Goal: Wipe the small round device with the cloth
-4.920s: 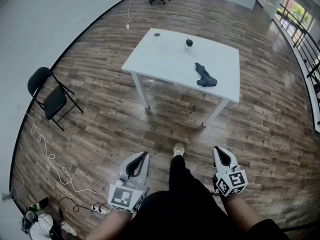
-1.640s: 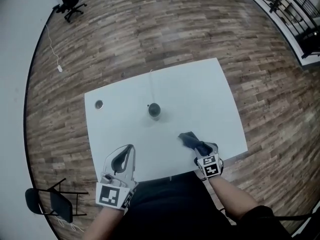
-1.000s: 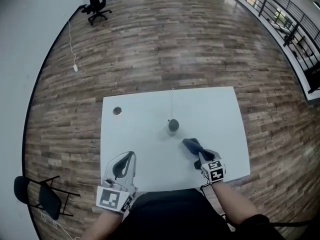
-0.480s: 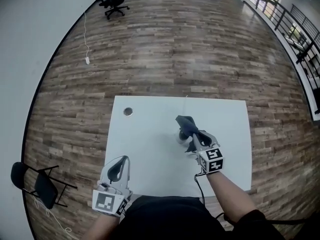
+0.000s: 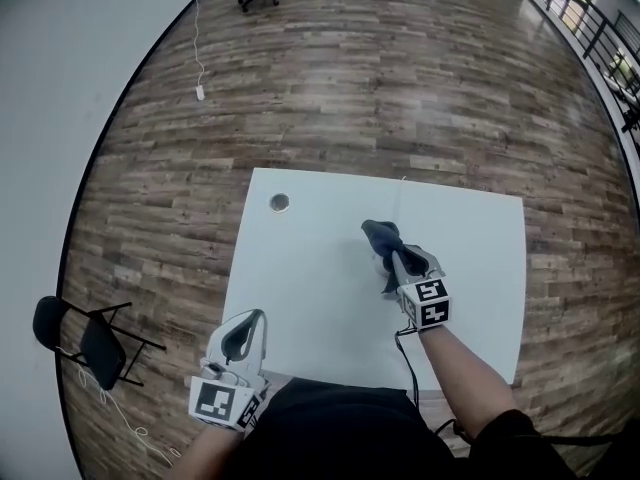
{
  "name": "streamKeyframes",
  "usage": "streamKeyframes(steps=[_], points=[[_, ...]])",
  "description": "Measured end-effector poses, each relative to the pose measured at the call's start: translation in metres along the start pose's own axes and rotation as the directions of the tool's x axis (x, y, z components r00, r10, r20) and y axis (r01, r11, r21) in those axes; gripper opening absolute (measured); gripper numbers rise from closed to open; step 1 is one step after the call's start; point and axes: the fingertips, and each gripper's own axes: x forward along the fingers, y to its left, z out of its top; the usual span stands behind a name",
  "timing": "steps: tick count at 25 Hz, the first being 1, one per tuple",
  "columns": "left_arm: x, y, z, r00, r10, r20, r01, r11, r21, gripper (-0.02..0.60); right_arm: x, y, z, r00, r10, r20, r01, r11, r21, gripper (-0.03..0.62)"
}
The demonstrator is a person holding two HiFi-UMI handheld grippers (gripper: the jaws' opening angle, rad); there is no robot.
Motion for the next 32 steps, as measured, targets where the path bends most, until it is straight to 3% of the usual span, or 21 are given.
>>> streamKeyframes(steps=[7, 13, 23, 29, 32], points=[[-0.002, -0.001, 0.001, 1.0, 0.009, 0.004, -0.009, 1.0, 0.001, 0.003, 0.002, 0.027, 0.002, 0.999, 0.045, -0.028, -0.05, 0.977, -0.208, 0.057], [-0.003, -0.001, 0.002, 1.0, 0.018, -0.001, -0.018, 1.0, 0.005, 0.003, 0.002, 0.031, 0.003, 0.997, 0.075, -0.008, -0.076, 0.986, -0.15, 0.057], [-0.003, -0.006, 0.0, 1.0, 0.021, -0.012, -0.021, 1.0, 0.01, 0.003, 0.0, 0.05, 0.001, 0.992, 0.125, 0.001, -0.123, 0.975, -0.185, 0.057], [-0.006, -0.007, 0.001, 0.999, 0.026, -0.021, -0.025, 0.999, 0.022, 0.003, 0.004, 0.071, -0.019, 0.982, 0.187, -0.042, -0.191, 0.964, -0.186, 0.053], [-0.004, -0.005, -0.001, 0.999, 0.03, -0.027, -0.029, 0.999, 0.029, 0.003, 0.01, 0.071, -0.026, 0.979, 0.199, -0.053, -0.205, 0.969, -0.136, 0.052]])
